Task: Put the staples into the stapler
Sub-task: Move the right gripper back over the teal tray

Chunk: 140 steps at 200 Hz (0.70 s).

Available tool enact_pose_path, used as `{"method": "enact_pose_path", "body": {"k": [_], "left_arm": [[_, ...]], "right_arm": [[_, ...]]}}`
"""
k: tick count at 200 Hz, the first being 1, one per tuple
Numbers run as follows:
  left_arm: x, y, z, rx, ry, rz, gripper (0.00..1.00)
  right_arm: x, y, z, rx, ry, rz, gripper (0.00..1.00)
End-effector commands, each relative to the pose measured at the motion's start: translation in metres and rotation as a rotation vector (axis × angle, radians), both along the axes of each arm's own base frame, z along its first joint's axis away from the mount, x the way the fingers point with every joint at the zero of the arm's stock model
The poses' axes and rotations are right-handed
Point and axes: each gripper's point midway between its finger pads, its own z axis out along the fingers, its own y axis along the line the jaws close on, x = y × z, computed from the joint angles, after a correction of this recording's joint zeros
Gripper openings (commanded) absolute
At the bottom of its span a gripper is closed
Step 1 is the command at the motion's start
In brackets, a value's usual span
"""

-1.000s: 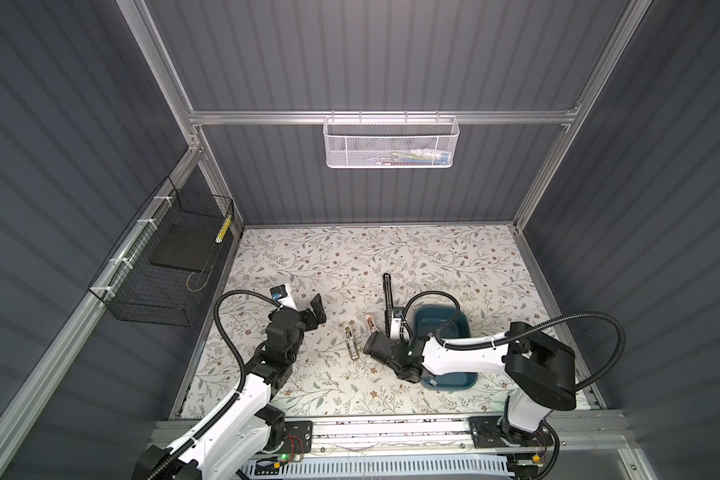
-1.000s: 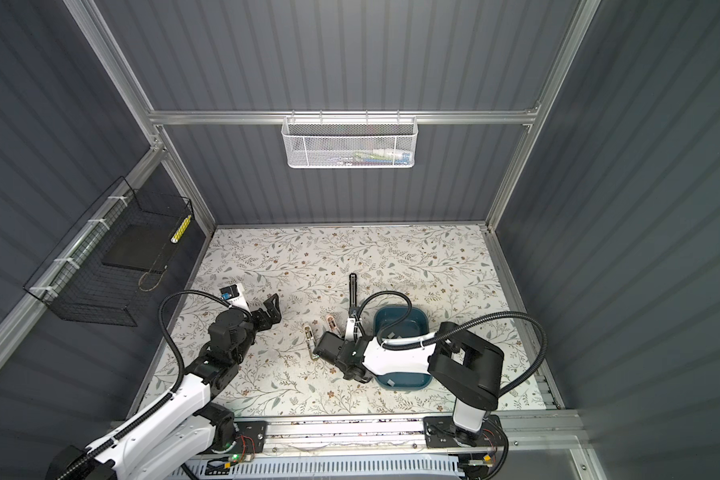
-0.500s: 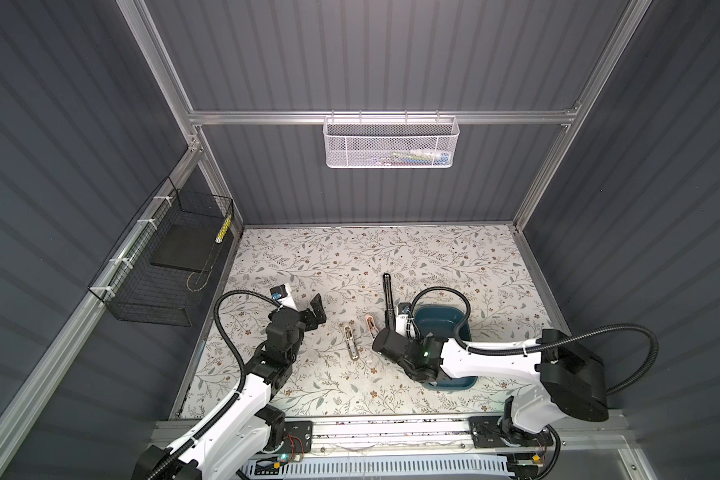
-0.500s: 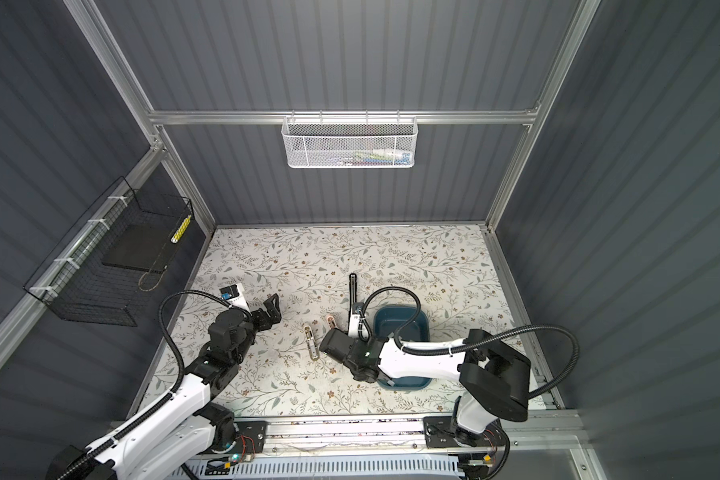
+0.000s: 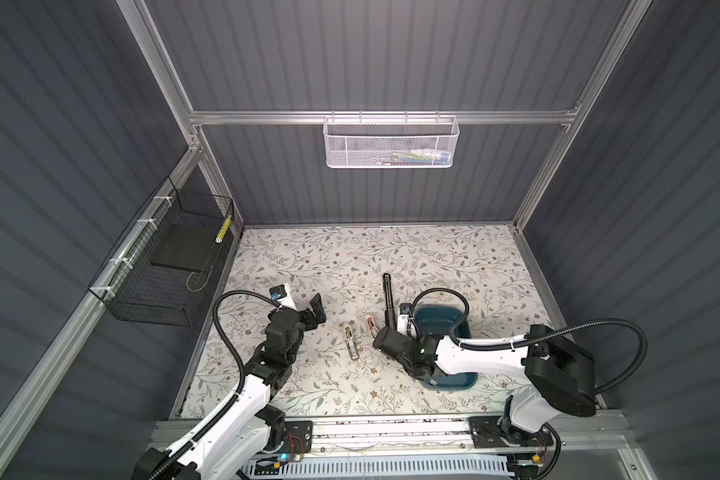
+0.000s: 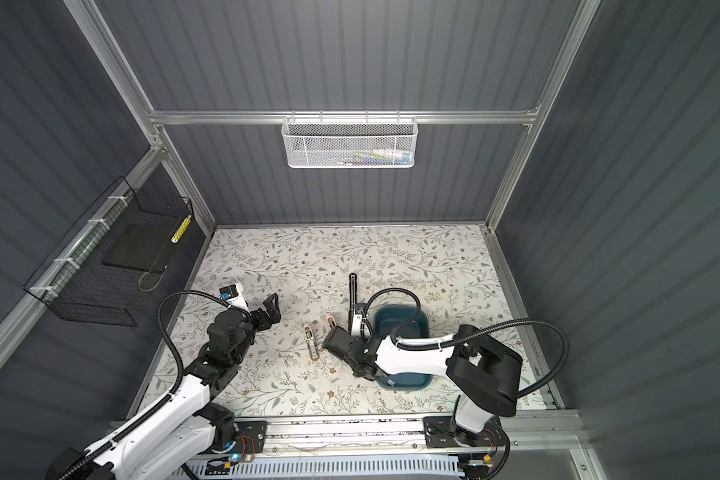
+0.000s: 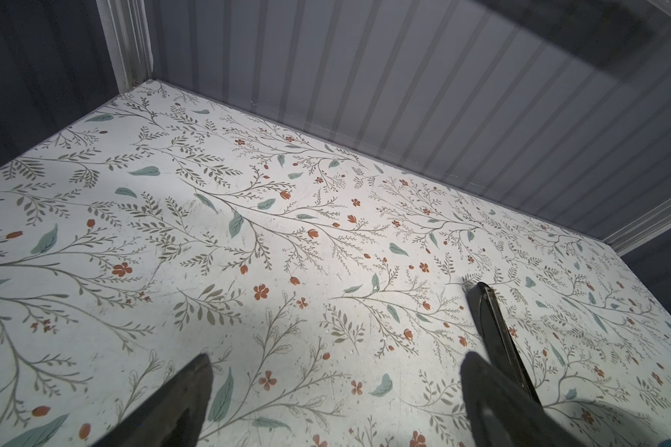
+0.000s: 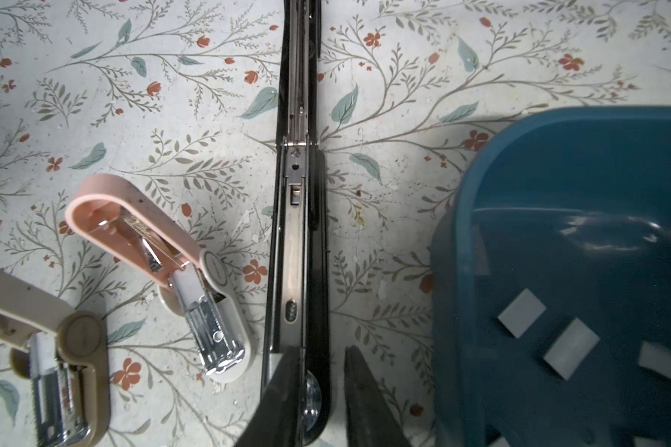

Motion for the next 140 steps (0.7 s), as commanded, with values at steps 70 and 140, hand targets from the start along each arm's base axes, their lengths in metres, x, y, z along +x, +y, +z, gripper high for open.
{"method": "enact_pose_path", "body": {"k": [70,140], "left_arm": [[0.005,0.001,0.018,-0.016,-0.035,0.014,1.00],[0.005,0.001,0.019,-0.018,-0.038,0.015,1.00]], "right_arm": [[-0.001,0.000,-0.015,-0.003,0.034,0.000,0.21],[-0.009,-0.014,-0.011,-0.015,0.055,-0.027,0.18]]}}
